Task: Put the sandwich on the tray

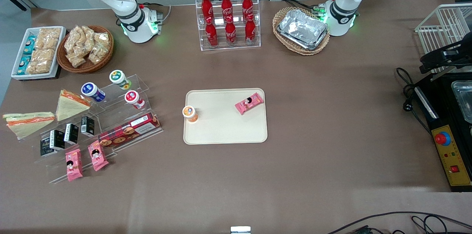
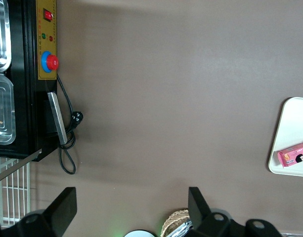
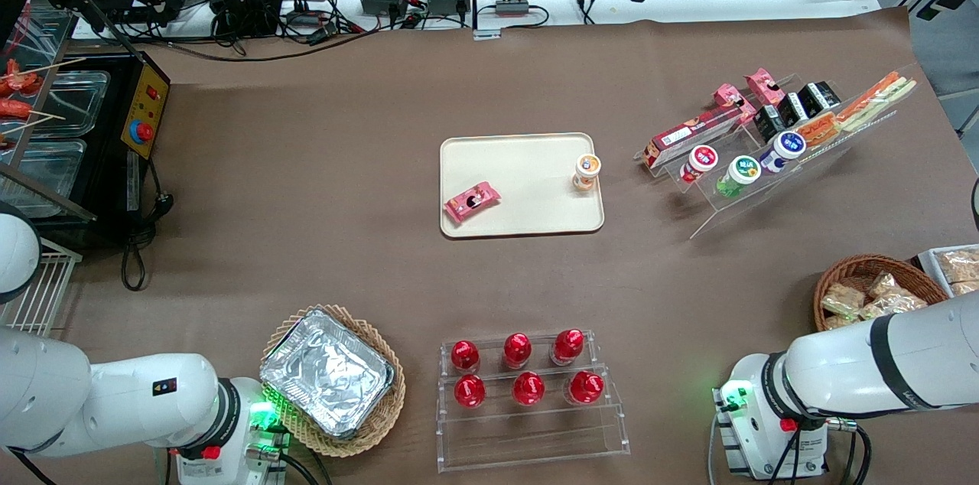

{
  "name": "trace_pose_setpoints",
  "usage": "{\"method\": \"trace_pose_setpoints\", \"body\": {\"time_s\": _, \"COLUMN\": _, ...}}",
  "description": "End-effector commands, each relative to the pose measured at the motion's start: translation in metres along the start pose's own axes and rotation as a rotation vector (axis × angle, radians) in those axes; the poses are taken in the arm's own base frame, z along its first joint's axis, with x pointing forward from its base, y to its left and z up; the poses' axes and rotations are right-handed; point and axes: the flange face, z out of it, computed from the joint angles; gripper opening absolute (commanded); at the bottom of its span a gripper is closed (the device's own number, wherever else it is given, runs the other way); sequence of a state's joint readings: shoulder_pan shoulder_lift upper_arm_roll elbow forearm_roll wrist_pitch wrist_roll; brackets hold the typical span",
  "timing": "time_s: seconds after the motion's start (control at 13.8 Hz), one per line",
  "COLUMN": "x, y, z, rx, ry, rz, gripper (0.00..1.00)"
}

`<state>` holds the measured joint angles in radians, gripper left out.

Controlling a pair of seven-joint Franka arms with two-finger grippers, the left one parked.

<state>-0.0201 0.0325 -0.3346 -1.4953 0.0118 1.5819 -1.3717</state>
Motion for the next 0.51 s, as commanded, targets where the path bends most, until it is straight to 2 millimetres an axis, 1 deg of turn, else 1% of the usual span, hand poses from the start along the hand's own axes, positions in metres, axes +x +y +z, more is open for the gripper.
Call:
{"method": "trace_pose_setpoints", "body": {"time_s": 0.0, "x": -0.010, "y": 0.010, "z": 0.000, "rx": -0.035, "ry": -0.009, "rz": -0.186, "gripper": 1.00}}
{"method": "trace_pose_setpoints", "body": {"time_s": 0.22, "x": -0.013, "y": 0.021, "z": 0.012, "rx": -0.039, "ry": -0.022, "rz": -0.360, "gripper": 1.00}}
{"method": "trace_pose_setpoints", "body": {"time_s": 0.29, "x": -0.026, "y": 0.026, "z": 0.017, "rx": -0.036, "ry": -0.026, "rz": -0.384, "gripper": 1.00}}
{"method": "trace_pose_setpoints", "body": {"time_s": 0.43, "x": -0.035, "y": 0.034, "z": 0.026, "rx": -0.035, "ry": -0.025, "rz": -0.439, "gripper": 1.00}}
